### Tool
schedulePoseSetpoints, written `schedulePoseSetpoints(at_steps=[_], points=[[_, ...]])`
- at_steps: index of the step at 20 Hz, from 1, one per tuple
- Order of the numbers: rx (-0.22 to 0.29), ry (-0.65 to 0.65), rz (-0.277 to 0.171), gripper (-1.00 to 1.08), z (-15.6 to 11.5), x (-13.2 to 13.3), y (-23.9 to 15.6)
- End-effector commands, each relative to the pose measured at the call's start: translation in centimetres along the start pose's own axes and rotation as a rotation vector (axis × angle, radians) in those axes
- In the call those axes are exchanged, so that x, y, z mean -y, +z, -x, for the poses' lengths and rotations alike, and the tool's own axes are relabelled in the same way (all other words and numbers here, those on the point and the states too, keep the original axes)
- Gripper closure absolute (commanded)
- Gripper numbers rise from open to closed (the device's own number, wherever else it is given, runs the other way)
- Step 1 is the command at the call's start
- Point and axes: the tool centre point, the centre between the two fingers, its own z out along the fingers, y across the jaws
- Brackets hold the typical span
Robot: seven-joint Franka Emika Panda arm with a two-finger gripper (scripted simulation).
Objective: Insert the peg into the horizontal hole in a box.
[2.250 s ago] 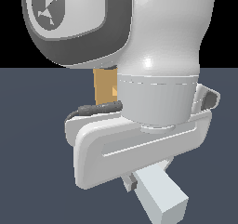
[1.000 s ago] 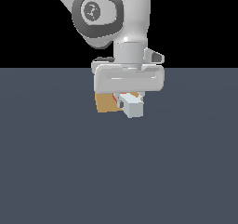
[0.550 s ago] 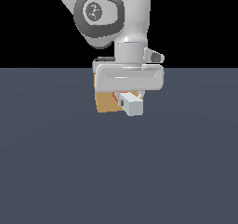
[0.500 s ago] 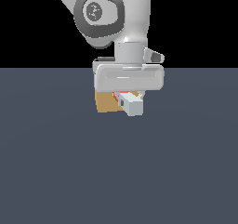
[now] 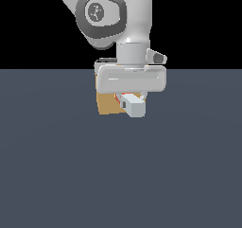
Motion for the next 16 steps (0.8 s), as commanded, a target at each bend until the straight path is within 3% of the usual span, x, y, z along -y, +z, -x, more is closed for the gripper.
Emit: schedulePoseSetpoints(at_steps=[1, 16], points=[[0.000, -0.001, 0.004, 1.08, -0.8, -0.1, -0.2], [0.001, -0.002, 0.007, 1.08, -10.9, -0.1, -0.4]])
